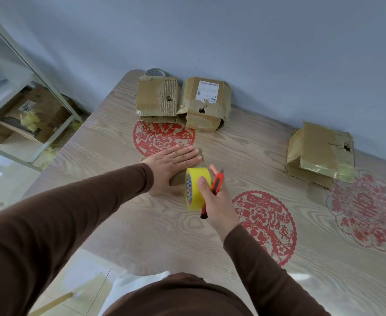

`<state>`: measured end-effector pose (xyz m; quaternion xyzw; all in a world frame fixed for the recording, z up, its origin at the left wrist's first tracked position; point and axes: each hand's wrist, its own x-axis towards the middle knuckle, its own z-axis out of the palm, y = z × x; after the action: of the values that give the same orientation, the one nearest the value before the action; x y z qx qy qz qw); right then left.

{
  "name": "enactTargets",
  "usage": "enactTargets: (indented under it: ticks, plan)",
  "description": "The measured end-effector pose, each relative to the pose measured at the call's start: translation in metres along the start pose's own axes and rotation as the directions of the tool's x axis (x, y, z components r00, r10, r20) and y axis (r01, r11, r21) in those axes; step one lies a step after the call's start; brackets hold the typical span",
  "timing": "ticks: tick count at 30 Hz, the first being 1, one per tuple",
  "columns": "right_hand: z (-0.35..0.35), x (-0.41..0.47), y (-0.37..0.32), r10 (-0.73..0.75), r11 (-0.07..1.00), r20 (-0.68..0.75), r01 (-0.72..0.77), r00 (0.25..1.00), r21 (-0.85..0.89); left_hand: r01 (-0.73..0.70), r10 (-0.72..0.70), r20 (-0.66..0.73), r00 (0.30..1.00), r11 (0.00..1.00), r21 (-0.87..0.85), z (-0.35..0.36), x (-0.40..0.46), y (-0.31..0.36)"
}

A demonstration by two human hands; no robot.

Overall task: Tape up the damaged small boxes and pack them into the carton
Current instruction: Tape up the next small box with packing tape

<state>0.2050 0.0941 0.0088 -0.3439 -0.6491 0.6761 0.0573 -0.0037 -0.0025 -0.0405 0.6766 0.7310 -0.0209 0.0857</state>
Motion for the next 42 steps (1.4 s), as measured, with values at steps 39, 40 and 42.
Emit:
enactTargets:
  ticks: [39,40,42]
  plan:
    - [-0.05,0.006,0.004,-0.089,0.463,0.2,0.218,0.976,-0.859,0.161,-0.321,0.677,0.662,-0.821,-0.547,0.016,-0.011,0.14]
    - [-0.047,0.011,0.003,-0.097,0.363,0.251,0.269,0.963,-0.892,0.157,-0.329,0.675,0.66,-0.819,-0.552,0.015,-0.011,0.142]
    - [-0.043,0.023,-0.002,-0.111,0.187,0.328,0.343,0.938,-0.92,0.153,-0.339,0.674,0.657,-0.815,-0.559,0.015,-0.011,0.143]
